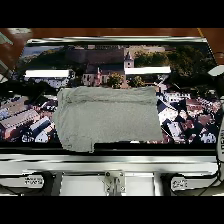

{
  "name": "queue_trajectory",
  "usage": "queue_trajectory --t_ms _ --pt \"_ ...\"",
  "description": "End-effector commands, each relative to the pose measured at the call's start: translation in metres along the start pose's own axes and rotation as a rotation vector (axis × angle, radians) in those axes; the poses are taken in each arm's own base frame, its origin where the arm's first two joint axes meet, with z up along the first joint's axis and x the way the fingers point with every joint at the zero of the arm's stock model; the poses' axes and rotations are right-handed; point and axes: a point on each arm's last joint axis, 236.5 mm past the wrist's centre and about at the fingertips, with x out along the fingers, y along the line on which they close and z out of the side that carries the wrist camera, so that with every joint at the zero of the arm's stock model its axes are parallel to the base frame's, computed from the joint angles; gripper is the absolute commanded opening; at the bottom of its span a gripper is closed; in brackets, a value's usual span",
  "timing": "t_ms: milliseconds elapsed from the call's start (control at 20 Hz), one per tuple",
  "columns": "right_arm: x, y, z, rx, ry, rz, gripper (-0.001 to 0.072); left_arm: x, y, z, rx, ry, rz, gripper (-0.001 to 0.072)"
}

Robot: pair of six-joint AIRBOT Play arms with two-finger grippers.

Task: Fold the shirts.

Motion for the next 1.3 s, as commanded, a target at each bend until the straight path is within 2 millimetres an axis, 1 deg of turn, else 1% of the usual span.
queue_trajectory --t_ms 0,50,100,150,200,250,300,350,400,450,550,650,800,850,900,950,1000,1050,1100,1200,1250 --pt "-0.084 -0.085 -0.084 -0.067 0.342 -0.368 0.0479 -0.069 0.079 -0.073 -0.025 0.199 0.268 0.0531" --pt "-0.101 -0.102 -0.109 -0.039 0.425 -0.418 0.0484 -0.074 0.090 -0.090 -0.018 0.197 0.280 0.0500" --pt "-0.100 -0.098 -0.124 0.015 0.427 -0.351 0.0547 -0.071 0.095 -0.112 -0.039 0.209 0.253 0.0542" --pt "-0.088 -0.082 -0.132 0.079 0.382 -0.208 0.0628 -0.057 0.095 -0.142 -0.074 0.235 0.189 0.0701" --pt "-0.076 -0.066 -0.137 0.123 0.341 -0.073 0.0640 -0.039 0.093 -0.170 -0.108 0.252 0.119 0.0711" --pt "-0.064 -0.052 -0.144 0.163 0.315 0.043 0.0640 -0.022 0.093 -0.192 -0.144 0.267 0.075 0.0711" --pt "-0.054 -0.044 -0.150 0.199 0.307 0.113 0.0640 -0.006 0.095 -0.211 -0.166 0.281 0.048 0.0710" --pt "-0.045 -0.039 -0.156 0.238 0.308 0.154 0.0639 0.005 0.096 -0.223 -0.158 0.289 0.026 0.0708" --pt "-0.037 -0.032 -0.162 0.256 0.317 0.181 0.0639 0.016 0.097 -0.229 -0.163 0.281 0.013 0.0707" --pt "-0.029 -0.028 -0.169 0.254 0.332 0.192 0.0639 0.023 0.098 -0.230 -0.175 0.260 0.012 0.0697" --pt "-0.017 -0.021 -0.177 0.221 0.351 0.188 0.0639 0.034 0.099 -0.223 -0.183 0.209 0.016 0.0689" --pt "-0.008 -0.015 -0.175 0.189 0.339 0.176 0.0639 0.043 0.097 -0.216 -0.156 0.174 0.031 0.0689" --pt "0.004 -0.005 -0.173 0.126 0.329 0.164 0.0638 0.055 0.080 -0.211 -0.124 0.161 0.011 0.0689" --pt "0.007 -0.003 -0.173 0.107 0.325 0.162 0.0638 0.059 0.075 -0.207 -0.114 0.146 0.005 0.0677" --pt "0.008 -0.002 -0.172 0.096 0.322 0.161 0.0638 0.062 0.070 -0.203 -0.113 0.129 -0.002 0.0583" --pt "0.008 -0.001 -0.172 0.096 0.321 0.163 0.0639 0.065 0.065 -0.200 -0.120 0.118 -0.013 0.0544" --pt "0.008 -0.002 -0.173 0.095 0.324 0.159 0.0638 0.068 0.062 -0.199 -0.123 0.113 -0.019 0.0456" --pt "0.008 -0.006 -0.174 0.087 0.329 0.144 0.0639 0.070 0.061 -0.200 -0.125 0.117 -0.021 0.0400" --pt "0.008 -0.010 -0.176 0.081 0.337 0.129 0.0639 0.071 0.060 -0.201 -0.129 0.125 -0.025 0.0378" --pt "0.007 -0.014 -0.179 0.082 0.347 0.110 0.0639 0.071 0.059 -0.205 -0.131 0.140 -0.031 0.0379" --pt "0.008 -0.014 -0.179 0.082 0.346 0.109 0.0639 0.071 0.058 -0.207 -0.130 0.149 -0.035 0.0361"
